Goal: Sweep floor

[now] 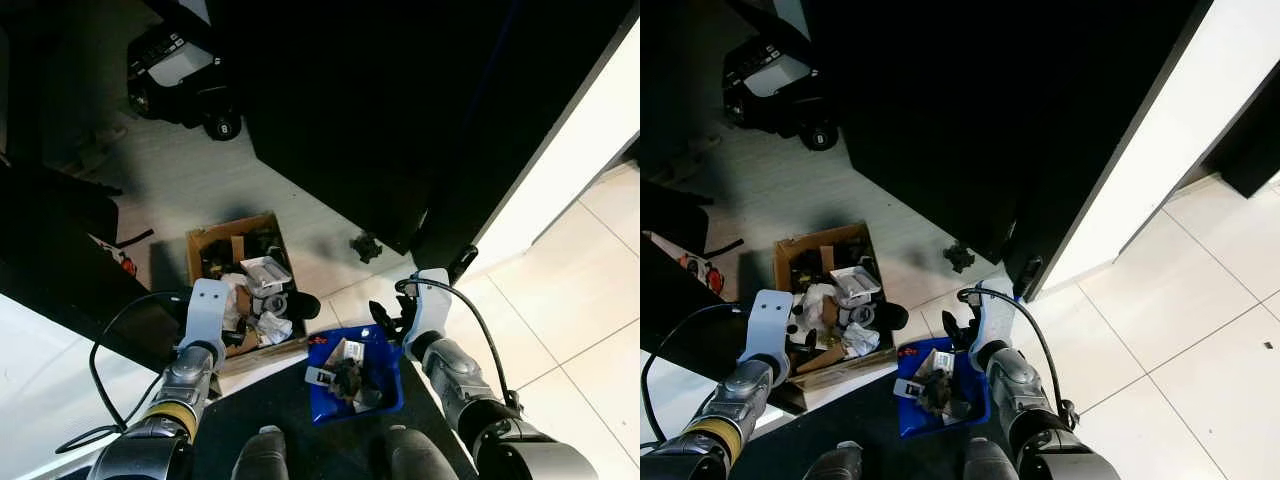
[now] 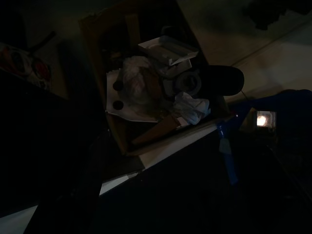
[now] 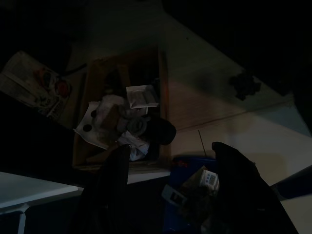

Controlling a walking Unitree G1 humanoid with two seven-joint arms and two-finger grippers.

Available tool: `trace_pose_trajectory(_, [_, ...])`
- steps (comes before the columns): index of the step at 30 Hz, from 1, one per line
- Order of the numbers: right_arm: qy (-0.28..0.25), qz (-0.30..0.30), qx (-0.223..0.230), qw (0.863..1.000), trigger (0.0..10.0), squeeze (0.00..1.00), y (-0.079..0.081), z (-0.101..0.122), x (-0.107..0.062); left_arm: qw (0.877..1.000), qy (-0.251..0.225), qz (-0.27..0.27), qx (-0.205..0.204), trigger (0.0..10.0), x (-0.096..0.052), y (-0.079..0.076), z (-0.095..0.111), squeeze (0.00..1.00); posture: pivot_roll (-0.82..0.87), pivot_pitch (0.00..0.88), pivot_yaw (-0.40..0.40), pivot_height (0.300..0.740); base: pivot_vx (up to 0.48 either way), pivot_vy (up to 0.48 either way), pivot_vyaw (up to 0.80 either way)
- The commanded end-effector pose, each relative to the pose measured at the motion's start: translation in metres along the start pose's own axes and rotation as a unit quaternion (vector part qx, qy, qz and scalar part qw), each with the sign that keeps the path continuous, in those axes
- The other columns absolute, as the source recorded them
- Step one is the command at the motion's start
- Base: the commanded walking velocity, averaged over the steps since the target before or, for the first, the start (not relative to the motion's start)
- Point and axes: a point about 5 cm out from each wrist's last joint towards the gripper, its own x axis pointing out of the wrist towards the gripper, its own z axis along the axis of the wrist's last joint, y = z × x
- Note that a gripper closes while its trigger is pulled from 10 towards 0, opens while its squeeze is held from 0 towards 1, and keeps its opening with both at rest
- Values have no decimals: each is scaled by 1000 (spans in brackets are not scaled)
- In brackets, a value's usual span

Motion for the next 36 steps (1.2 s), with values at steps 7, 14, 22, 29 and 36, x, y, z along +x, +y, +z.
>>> trace_pose_trajectory(7, [15, -7, 7, 1000, 10000, 0, -3, -6, -2, 1000, 17, -2, -3, 10000, -2, -3, -7, 0, -96, 99, 8, 740, 0, 0, 0])
trace_pose_trajectory(14, [15, -8, 7, 1000, 10000, 0, -3, -6, -2, 1000, 16, -2, -3, 10000, -2, -3, -7, 0, -95, 99, 8, 740, 0, 0, 0])
trace_pose_trajectory(22, [15, -8, 7, 1000, 10000, 0, -3, -6, -2, 1000, 16, -2, -3, 10000, -1, -3, -7, 0, -96, 100, 7, 740, 0, 0, 0])
trace_pose_trajectory(29, [15, -8, 7, 1000, 10000, 0, -3, -6, -2, 1000, 16, -2, -3, 10000, -1, -4, -7, 0, -95, 99, 8, 740, 0, 0, 0])
trace_pose_trajectory(36, [15, -8, 7, 1000, 10000, 0, -3, -6, -2, 1000, 16, -3, -3, 10000, -1, -4, -7, 0, -94, 97, 7, 740, 0, 0, 0])
